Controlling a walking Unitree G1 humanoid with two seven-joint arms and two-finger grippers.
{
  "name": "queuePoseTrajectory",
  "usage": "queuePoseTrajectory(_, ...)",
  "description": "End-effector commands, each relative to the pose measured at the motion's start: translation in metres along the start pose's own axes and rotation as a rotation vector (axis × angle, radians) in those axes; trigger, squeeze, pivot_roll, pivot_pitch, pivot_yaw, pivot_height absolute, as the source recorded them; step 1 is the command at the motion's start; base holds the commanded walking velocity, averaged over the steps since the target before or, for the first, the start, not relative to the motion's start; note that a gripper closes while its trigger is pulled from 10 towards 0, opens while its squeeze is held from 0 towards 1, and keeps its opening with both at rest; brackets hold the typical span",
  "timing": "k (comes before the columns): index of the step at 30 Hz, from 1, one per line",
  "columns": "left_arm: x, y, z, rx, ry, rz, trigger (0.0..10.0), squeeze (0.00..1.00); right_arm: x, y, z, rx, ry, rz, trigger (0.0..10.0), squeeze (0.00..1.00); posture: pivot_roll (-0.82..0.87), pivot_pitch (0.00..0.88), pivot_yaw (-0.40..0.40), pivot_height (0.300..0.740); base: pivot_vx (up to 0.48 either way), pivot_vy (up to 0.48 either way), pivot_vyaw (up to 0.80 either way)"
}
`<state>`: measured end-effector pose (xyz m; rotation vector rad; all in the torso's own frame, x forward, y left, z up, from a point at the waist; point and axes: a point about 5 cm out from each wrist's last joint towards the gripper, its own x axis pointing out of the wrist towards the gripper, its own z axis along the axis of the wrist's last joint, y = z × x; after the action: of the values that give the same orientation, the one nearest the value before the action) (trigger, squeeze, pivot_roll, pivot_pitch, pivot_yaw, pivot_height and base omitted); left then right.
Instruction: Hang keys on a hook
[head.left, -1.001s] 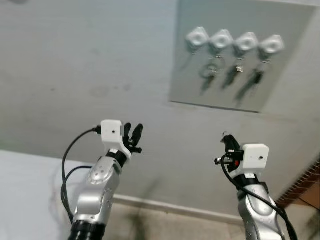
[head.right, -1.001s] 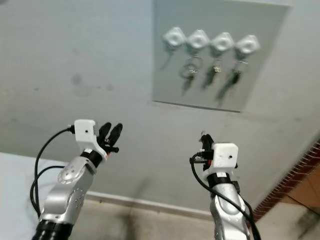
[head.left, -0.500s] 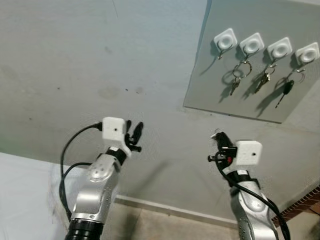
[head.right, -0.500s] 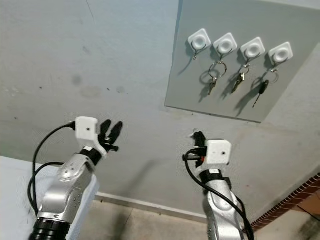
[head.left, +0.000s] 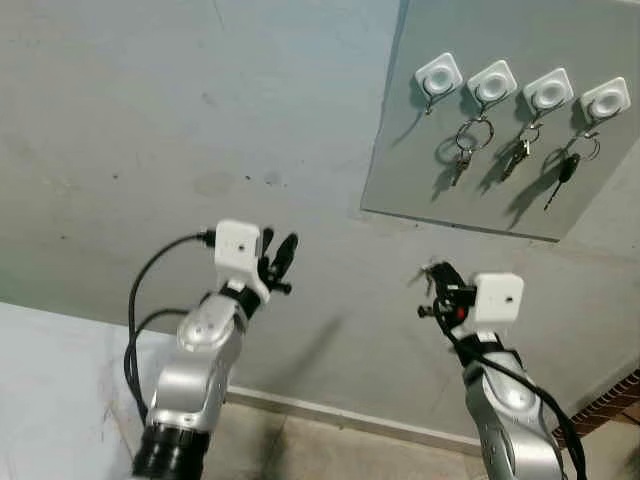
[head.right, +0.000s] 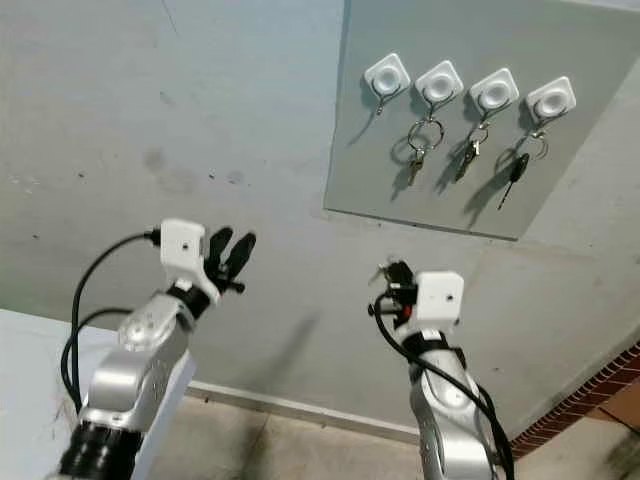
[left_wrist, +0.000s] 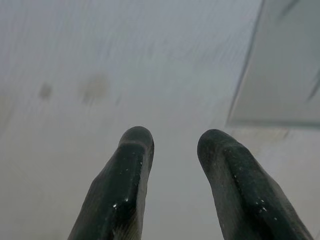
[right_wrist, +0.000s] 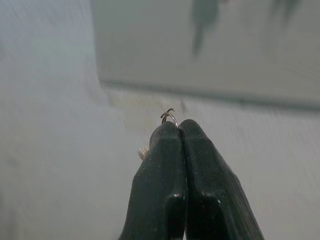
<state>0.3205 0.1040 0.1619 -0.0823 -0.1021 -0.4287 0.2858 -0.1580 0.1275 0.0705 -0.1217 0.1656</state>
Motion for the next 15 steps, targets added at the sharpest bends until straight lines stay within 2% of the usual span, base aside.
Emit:
queuePoseTrajectory(1,0.01,0.001,0.012,0.014,-0.031,-0.038,10.0,0.0,0.016,0.0,0.015,-0.013,-0.043,0.047,10.0,0.0,0.05,0.0,-0.028,0.74,0.0,0.0,0.0)
queuePoseTrajectory(5,0.016,0.0,0.02,0.046,-0.053,-0.062,10.0,0.0,0.029,0.001,0.026,-0.022,-0.069,0.084,10.0,0.0,0.05,0.0,-0.031,0.74,0.0,0.0,0.0)
queuePoseTrajectory(7,0.022,-0.004,0.032,0.071,-0.09,-0.107,10.0,0.0,0.041,0.006,0.039,-0.042,-0.107,0.146,10.0,0.0,0.05,0.0,-0.031,0.74,0.0,0.0,0.0)
queuePoseTrajectory(11,0.026,-0.009,0.042,0.105,-0.12,-0.136,10.0,0.0,0.049,0.012,0.051,-0.041,-0.152,0.208,10.0,0.0,0.06,0.0,-0.035,0.74,0.0,0.0,0.0)
queuePoseTrajectory(15,0.028,-0.017,0.049,0.125,-0.144,-0.198,10.0,0.0,0.057,0.023,0.074,-0.018,-0.248,0.294,10.0,0.0,0.07,0.0,-0.037,0.74,0.0,0.0,0.0)
